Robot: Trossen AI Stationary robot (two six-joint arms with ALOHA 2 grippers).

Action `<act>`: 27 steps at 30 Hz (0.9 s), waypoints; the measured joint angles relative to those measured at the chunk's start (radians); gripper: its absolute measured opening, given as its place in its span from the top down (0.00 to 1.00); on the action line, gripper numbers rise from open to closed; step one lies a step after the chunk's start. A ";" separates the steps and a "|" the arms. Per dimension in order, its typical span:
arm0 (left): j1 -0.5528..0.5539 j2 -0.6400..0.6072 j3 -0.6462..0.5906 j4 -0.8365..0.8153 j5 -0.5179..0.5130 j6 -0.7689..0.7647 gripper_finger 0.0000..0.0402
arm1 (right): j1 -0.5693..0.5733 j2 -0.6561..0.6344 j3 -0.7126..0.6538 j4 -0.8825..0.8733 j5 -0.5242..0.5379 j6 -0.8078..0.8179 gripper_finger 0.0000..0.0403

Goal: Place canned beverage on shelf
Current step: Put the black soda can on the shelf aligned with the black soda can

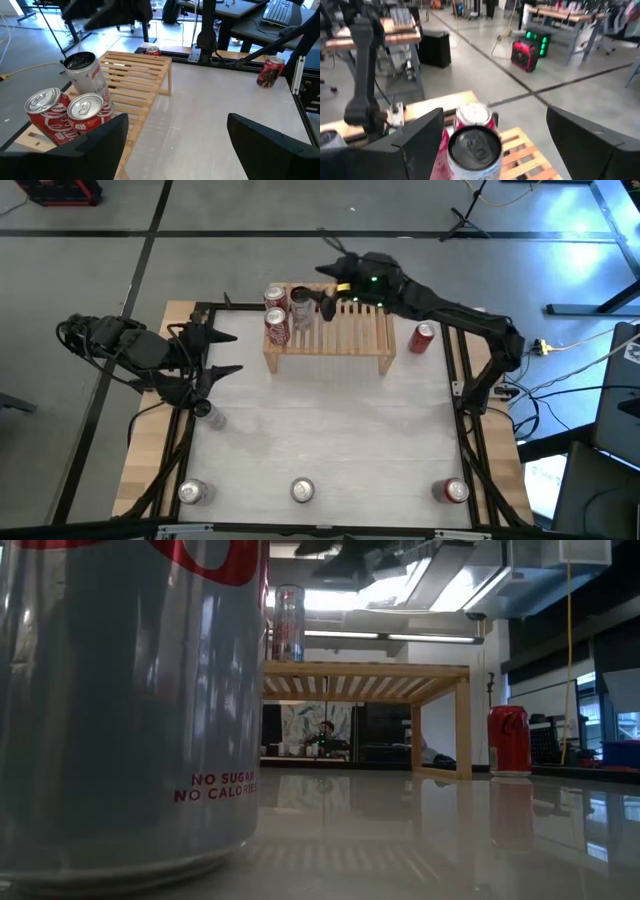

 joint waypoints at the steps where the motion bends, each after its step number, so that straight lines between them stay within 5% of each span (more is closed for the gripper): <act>1: 0.000 0.000 0.000 0.000 0.000 0.000 0.18 | 0.000 -0.017 0.000 -0.001 0.000 0.002 0.16; 11: 0.000 0.005 0.002 -0.036 0.111 -0.059 0.18 | 0.140 -0.190 0.001 -0.248 0.005 0.068 0.16; 18: 0.000 0.047 0.001 -0.369 0.270 -0.402 0.18 | 0.309 -0.207 -0.003 -0.550 0.150 0.159 0.16; 27: 0.000 0.156 -0.006 -0.599 0.538 -0.861 0.18 | 0.380 -0.196 -0.121 -0.574 0.297 0.161 0.16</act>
